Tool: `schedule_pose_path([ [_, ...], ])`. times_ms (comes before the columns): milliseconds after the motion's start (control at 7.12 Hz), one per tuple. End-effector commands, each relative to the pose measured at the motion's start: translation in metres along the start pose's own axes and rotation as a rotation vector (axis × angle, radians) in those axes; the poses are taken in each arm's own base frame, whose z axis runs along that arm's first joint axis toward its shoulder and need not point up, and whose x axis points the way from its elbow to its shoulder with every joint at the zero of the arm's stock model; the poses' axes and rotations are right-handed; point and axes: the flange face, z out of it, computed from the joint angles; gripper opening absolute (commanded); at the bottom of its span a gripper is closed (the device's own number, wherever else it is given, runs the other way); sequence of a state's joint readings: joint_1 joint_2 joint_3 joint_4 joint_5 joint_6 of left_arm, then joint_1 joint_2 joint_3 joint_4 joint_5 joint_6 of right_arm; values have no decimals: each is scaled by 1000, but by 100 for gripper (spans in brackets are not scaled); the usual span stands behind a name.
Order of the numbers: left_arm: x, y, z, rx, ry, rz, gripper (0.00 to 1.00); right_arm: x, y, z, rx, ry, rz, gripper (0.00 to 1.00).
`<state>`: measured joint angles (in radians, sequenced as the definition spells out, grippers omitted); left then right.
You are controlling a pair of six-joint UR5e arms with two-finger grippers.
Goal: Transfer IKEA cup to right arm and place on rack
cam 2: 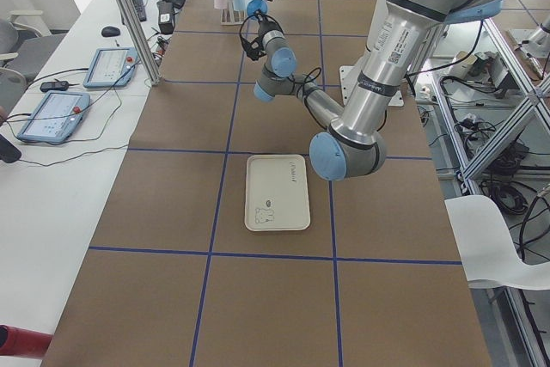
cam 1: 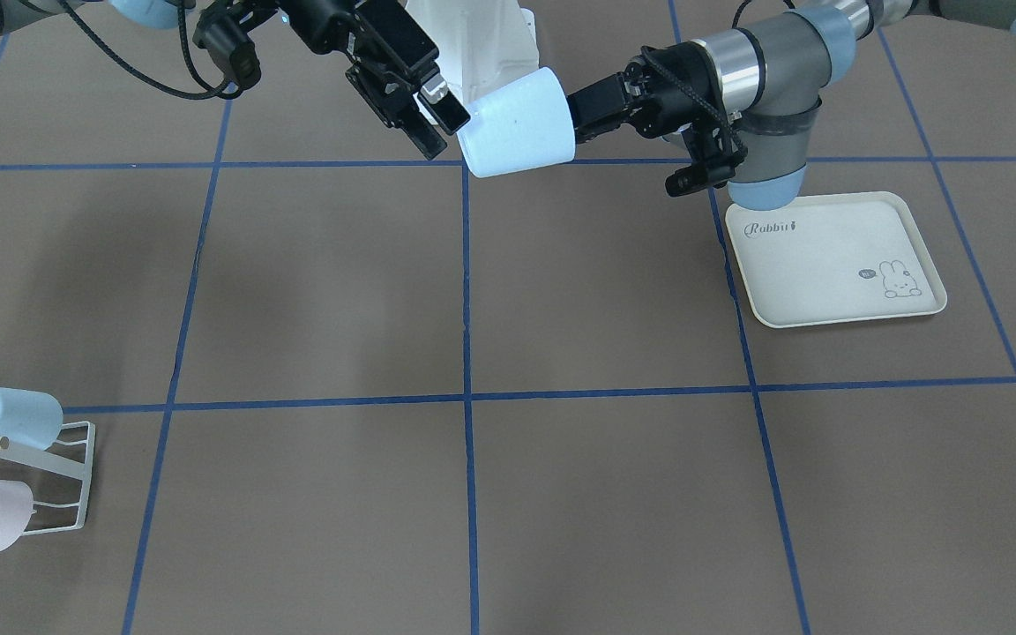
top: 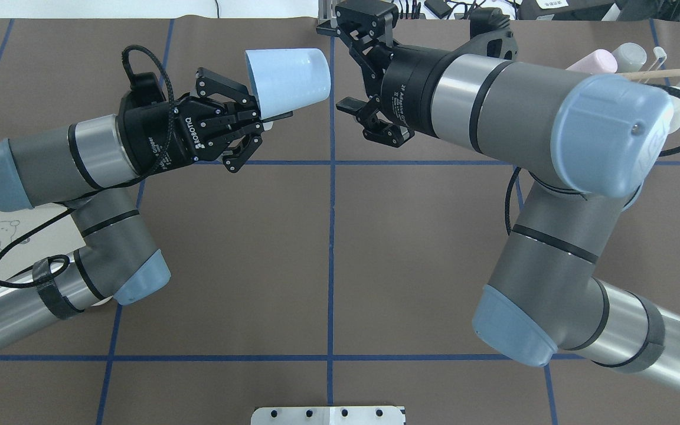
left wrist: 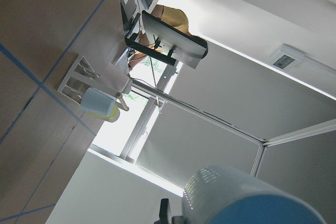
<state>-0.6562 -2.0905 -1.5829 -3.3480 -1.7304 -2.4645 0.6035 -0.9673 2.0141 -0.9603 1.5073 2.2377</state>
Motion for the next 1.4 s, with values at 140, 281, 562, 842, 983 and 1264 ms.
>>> schedule_pose_path([
  [140, 3, 8, 12, -21, 10, -2, 0, 3, 5, 1, -12, 6, 3, 100],
  [281, 5, 9, 14, -24, 12, -2, 0, 4, 6, 1, -14, 8, 3, 100],
  [562, 3, 8, 18, -22, 10, -4, 0, 4, 7, 1, -17, 8, 3, 100],
  [842, 3, 9, 22, -27, 11, -4, 0, 3, 7, 1, -15, 5, 2, 99],
  [983, 5, 11, 24, -30, 15, -4, 0, 4, 7, 1, -13, 5, 3, 99],
  [1264, 5, 11, 26, -30, 13, -4, 0, 3, 7, 1, -13, 3, 54, 59],
])
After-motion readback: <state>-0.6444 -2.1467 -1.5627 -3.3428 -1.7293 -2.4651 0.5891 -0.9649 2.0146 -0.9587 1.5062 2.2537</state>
